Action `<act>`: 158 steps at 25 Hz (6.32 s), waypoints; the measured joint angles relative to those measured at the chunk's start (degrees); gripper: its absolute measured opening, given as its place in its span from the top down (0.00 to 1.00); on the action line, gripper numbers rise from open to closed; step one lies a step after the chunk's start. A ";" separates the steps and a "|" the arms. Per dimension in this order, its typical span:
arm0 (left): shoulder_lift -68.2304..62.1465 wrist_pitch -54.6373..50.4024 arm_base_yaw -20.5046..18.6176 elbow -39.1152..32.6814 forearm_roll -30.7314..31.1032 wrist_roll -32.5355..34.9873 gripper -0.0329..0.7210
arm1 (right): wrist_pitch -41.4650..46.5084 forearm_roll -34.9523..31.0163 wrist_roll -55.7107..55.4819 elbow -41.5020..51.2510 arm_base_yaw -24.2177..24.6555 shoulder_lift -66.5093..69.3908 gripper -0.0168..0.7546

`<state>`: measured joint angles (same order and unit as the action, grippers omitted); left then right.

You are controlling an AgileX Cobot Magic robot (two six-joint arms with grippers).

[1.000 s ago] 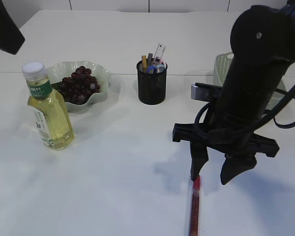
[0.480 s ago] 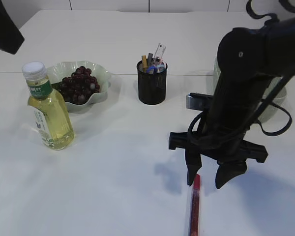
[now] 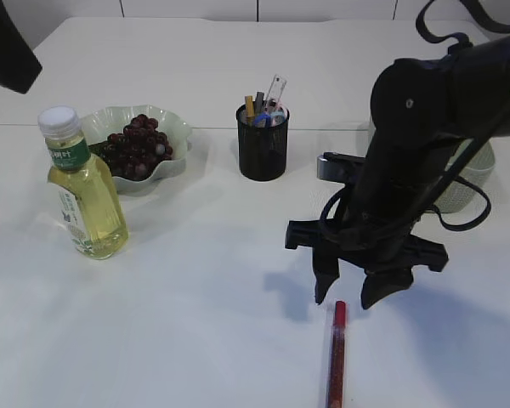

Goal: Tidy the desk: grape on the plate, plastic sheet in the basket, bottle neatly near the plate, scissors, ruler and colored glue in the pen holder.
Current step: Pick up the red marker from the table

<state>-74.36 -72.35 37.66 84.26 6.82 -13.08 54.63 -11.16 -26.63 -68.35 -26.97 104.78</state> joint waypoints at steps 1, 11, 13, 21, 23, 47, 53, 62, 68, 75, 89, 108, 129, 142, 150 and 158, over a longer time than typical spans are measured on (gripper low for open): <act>0.00 0.00 0.00 0.00 0.00 0.00 0.55 | -0.84 0.09 0.00 0.00 0.00 0.00 0.41; 0.00 0.00 0.00 0.00 0.22 0.00 0.55 | -2.12 1.30 0.00 0.00 0.00 4.58 0.41; 0.00 0.00 0.00 0.00 0.35 0.00 0.55 | -1.98 1.20 0.00 0.00 0.00 5.35 0.41; -0.73 0.00 0.00 0.00 0.83 0.00 0.55 | -1.90 1.08 -0.55 0.00 0.00 7.09 0.41; -1.12 0.00 0.00 0.00 0.83 0.00 0.55 | -1.90 1.08 -0.82 0.00 0.00 7.18 0.41; -1.23 0.00 0.00 0.00 0.94 0.00 0.55 | -2.21 0.76 -1.26 0.00 0.00 9.31 0.41; -1.23 0.00 0.00 0.00 1.04 0.00 0.55 | -2.21 1.60 -1.37 0.00 0.00 9.31 0.41; -1.23 0.00 0.00 0.00 1.03 0.00 0.55 | -2.21 2.32 -1.37 0.00 0.00 9.31 0.41; -1.23 0.00 0.00 0.00 1.03 0.00 0.55 | -2.21 2.25 -1.37 0.00 0.00 9.31 0.41; -1.23 0.10 0.00 0.00 1.03 0.00 0.55 | -1.49 1.74 -1.37 0.00 -0.10 9.31 0.41; -2.28 0.10 0.00 0.00 1.26 0.10 0.55 | -1.67 2.80 -1.37 0.00 -1.15 10.48 0.41; -2.28 0.10 0.00 0.00 1.67 0.10 0.55 | -1.06 2.80 -1.37 -2.15 -1.15 10.70 0.51; -2.28 0.10 0.00 0.00 2.30 0.10 0.55 | -0.71 3.26 -1.37 -2.74 -1.15 11.87 0.58; -2.28 0.10 0.00 0.00 2.39 0.10 0.55 | -0.58 3.26 -1.37 -2.86 -1.15 12.37 0.67; -2.28 0.10 0.00 0.00 2.63 0.10 0.55 | 0.30 3.26 -1.37 -3.27 -1.15 12.72 0.75; -2.63 0.10 0.00 0.00 2.75 0.10 0.55 | 1.00 3.37 0.76 -3.31 -1.15 12.72 0.75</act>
<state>-76.99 -72.25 37.66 84.26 9.57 -12.98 55.64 -7.79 -25.88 -71.66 -28.12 117.50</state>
